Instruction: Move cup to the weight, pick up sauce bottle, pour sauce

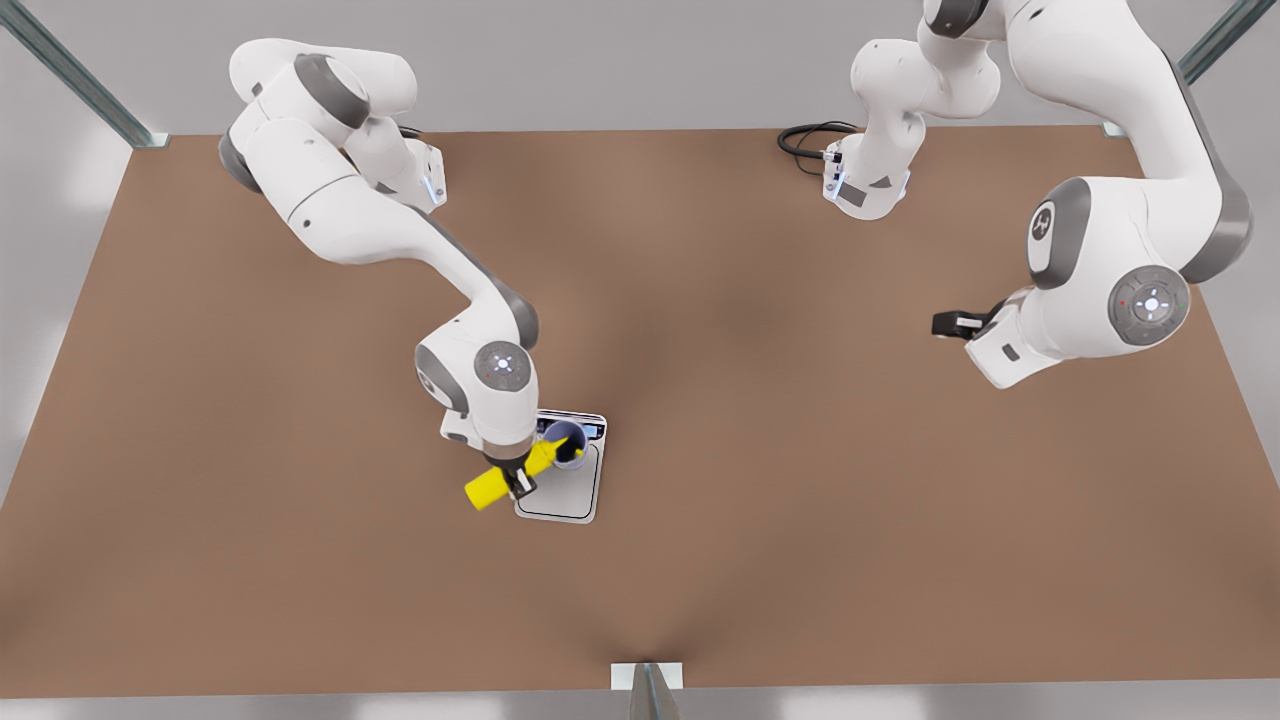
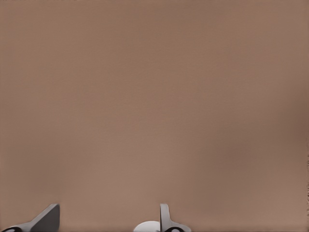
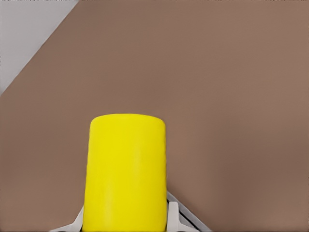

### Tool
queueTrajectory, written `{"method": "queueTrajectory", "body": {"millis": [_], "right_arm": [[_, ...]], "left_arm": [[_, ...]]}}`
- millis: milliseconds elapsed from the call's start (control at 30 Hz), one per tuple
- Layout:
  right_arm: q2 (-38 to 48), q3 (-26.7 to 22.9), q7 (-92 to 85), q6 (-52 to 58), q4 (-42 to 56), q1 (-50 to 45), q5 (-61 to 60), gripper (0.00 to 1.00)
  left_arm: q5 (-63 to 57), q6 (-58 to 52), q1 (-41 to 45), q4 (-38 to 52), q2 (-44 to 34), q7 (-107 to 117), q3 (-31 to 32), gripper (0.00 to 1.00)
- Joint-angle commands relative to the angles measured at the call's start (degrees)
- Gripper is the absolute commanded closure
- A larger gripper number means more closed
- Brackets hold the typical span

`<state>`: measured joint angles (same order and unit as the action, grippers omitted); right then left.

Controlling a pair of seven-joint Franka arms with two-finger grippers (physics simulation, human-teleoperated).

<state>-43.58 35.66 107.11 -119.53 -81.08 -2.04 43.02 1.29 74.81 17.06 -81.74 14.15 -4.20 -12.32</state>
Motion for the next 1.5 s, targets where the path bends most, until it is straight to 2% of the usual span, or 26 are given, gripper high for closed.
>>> {"method": "queueTrajectory", "body": {"millis": [0, 100, 167, 233, 300, 400, 467, 533, 567, 667, 767, 967, 1233, 1467], "right_arm": [[0.1, 0.0, -0.1, 0.2, 0.1, 0.0, -0.1, 0.55], [1.1, -0.6, -0.6, -0.1, 0.2, 0.1, -4.3, 0.55], [3.2, -4.1, -1.8, -2.9, 0.0, 0.1, -11.8, 0.55], [4.3, -5.5, -2.4, -3.6, 0.0, 0.5, -17.3, 0.56], [6.1, -10.4, -4.5, -5.1, 0.0, 0.6, -29.3, 0.56], [9.6, -19.7, -16.0, -4.9, -0.5, 2.8, -55.4, 0.56], [11.1, -25.8, -23.4, 0.3, -1.2, 4.2, -70.4, 0.56], [11.9, -34.4, -33.5, 9.7, -3.0, 5.3, -84.7, 0.56], [12.0, -38.2, -38.1, 12.8, -5.4, 5.5, -90.5, 0.56], [13.3, -43.9, -48.0, 15.8, -16.0, 7.1, -102.2, 0.56], [8.8, -44.4, -51.0, 24.9, -15.8, 12.8, -106.0, 0.56], [-3.9, -42.7, -56.8, 39.3, -7.2, 24.5, -108.4, 0.56], [-8.7, -42.3, -69.1, 40.9, -7.4, 26.6, -107.4, 0.56], [-9.1, -42.3, -69.8, 39.6, -7.5, 26.6, -106.0, 0.54]], "left_arm": [[0.0, 0.0, 0.0, 0.0, 0.0, 0.0, 0.0, 0.0], [-0.1, -0.7, 0.1, 0.0, -0.9, -0.2, 0.2, 0.0], [0.0, -1.1, 0.1, 0.0, -1.0, -0.2, 0.7, 0.0], [0.0, -1.2, 0.1, 0.1, -1.0, -0.1, 0.7, 0.0], [0.0, -1.2, 0.1, 0.1, -1.0, -0.1, 0.7, 0.0], [-0.1, -1.4, 0.3, 0.0, -1.0, -0.1, 0.8, 0.0], [-0.1, -2.0, 0.4, 0.1, -1.1, 0.4, 1.0, 0.0], [-0.1, -2.2, 0.7, 0.0, -0.9, 0.5, 1.0, 0.0], [-0.1, -2.2, 0.7, 0.0, -0.8, 0.6, 1.0, 0.0], [-0.1, -2.3, 0.8, -0.2, -0.7, 0.5, 1.1, 0.0], [-0.1, -2.3, 0.7, -0.2, -0.6, 0.5, 1.2, 0.0], [-0.1, -2.3, 0.8, -0.2, -0.6, 0.6, 1.5, 0.0], [-0.1, -2.2, 0.8, -0.4, -0.2, 0.5, 1.5, 0.0], [-0.1, -2.1, 0.8, -0.4, -0.1, 0.4, 1.5, 0.0]]}}
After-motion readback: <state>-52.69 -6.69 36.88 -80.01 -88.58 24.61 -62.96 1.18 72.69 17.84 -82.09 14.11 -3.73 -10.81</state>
